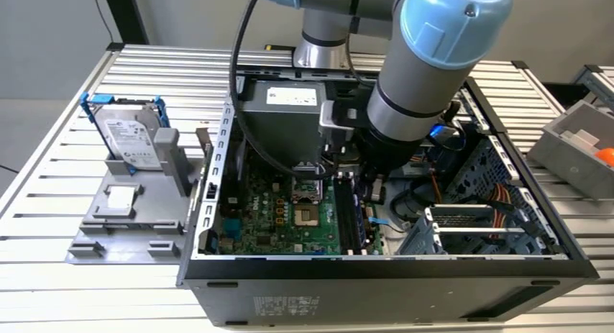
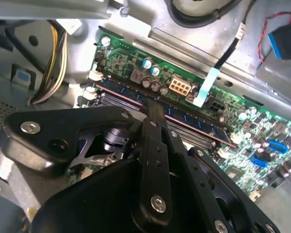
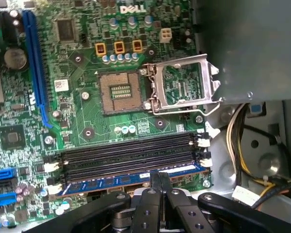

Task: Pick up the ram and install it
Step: 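Press down the ram until it locks into place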

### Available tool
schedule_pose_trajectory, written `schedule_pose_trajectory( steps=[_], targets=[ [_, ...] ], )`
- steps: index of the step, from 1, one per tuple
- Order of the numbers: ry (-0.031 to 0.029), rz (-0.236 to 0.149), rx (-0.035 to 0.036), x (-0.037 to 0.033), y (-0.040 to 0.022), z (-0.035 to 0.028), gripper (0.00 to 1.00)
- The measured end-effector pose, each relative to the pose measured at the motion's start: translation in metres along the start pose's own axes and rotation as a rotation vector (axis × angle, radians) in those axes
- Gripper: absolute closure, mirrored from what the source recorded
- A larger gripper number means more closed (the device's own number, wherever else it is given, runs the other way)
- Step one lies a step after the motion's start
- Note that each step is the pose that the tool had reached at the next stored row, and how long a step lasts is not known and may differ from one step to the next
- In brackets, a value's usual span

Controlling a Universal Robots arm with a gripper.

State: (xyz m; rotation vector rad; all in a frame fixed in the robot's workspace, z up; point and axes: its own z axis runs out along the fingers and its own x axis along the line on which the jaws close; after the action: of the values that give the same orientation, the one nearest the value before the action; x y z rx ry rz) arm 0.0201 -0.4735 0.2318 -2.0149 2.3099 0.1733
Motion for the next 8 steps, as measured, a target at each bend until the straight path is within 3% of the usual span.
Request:
schedule_pose_trajectory(
  steps=[5,8],
  targets=[
    [-0.0055,-0.053,-0.0078,-0.0002,-0.0009,0.0001,1.0],
    [-0.0053,-0.059,-0.0087,0.0002,-0.0013,-0.0001,1.0]
  ],
)
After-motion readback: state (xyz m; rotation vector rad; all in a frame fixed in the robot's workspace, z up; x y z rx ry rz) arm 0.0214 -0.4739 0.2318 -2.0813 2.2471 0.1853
